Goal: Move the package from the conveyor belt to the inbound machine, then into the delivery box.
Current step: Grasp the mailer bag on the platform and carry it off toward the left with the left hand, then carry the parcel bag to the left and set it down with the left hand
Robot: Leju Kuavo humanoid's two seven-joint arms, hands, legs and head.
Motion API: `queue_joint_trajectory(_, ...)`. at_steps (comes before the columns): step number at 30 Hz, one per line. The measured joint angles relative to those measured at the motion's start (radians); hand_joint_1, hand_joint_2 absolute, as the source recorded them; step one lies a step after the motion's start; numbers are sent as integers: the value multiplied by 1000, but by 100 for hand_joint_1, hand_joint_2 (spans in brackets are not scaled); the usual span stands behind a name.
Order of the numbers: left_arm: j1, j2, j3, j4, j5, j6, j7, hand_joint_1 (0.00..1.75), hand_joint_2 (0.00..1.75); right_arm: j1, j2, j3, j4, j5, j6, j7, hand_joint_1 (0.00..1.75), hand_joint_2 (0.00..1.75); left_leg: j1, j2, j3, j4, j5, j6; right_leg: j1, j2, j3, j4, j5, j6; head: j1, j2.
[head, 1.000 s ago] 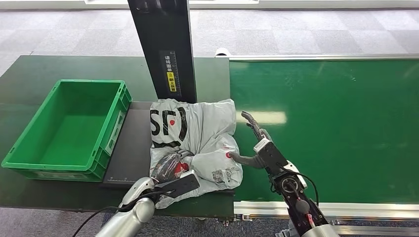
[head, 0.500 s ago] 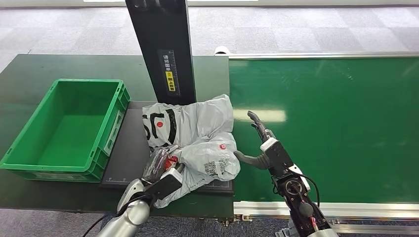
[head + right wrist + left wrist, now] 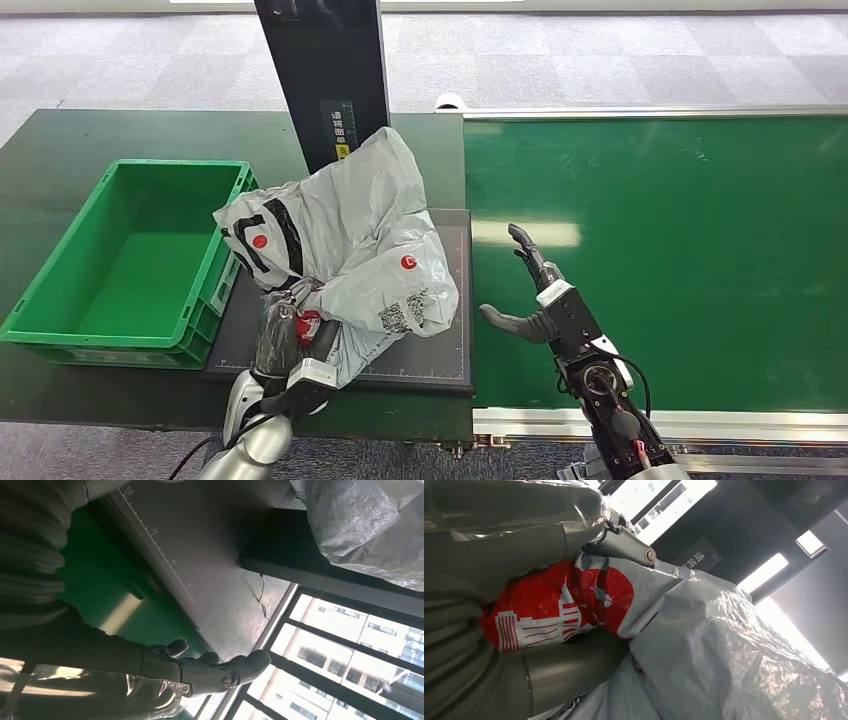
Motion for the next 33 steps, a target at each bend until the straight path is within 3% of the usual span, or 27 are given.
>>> queue_joint_trajectory(5,3,0,0,-8,-6,11,-3,175,175,0,-1,0,0,0,0,0,0,175,0,0,0,0,0,0,0,0,0,0,0,0,0,0)
queue_joint_trajectory(9,7,-15,34,-27,-137,106,-67,175,175,4,-1,1,0,-3,-5,-1,0,175,0,0,0,0,0,0,0,0,0,0,0,0,0,0)
queue_joint_trajectory(13,-4,-67,178,-93,-380,127,-113,175,175,8,0,4,0,-5,-13,-1,0,175,0,0,-1,0,0,0,0,0,-1,0,0,0,0,0)
queue_joint_trajectory(19,-97,-118,460,-161,-590,130,-86,175,175,27,-2,6,0,-3,-24,-5,0,175,0,0,0,0,1,0,0,0,-1,0,0,0,0,0)
queue_joint_trajectory(21,-164,-93,569,-127,-592,130,-52,175,175,27,-3,7,0,0,-21,-10,0,175,1,2,0,0,1,-1,1,2,-1,1,1,-1,0,0)
queue_joint_trajectory(24,-253,-20,680,-19,-368,123,-52,175,175,26,-4,9,0,4,-19,-14,0,175,2,4,1,0,1,-2,2,4,-1,1,1,-2,-1,0)
queue_joint_trajectory(28,-299,33,711,74,-273,129,-45,175,175,25,-5,11,0,6,-19,-13,0,175,2,2,0,0,2,-2,2,2,-1,1,1,-2,0,0)
queue_joint_trajectory(33,-316,38,732,103,-320,130,-34,175,175,25,-5,14,0,9,-19,-13,0,175,2,3,-1,0,2,-2,1,2,-1,1,1,-1,0,0)
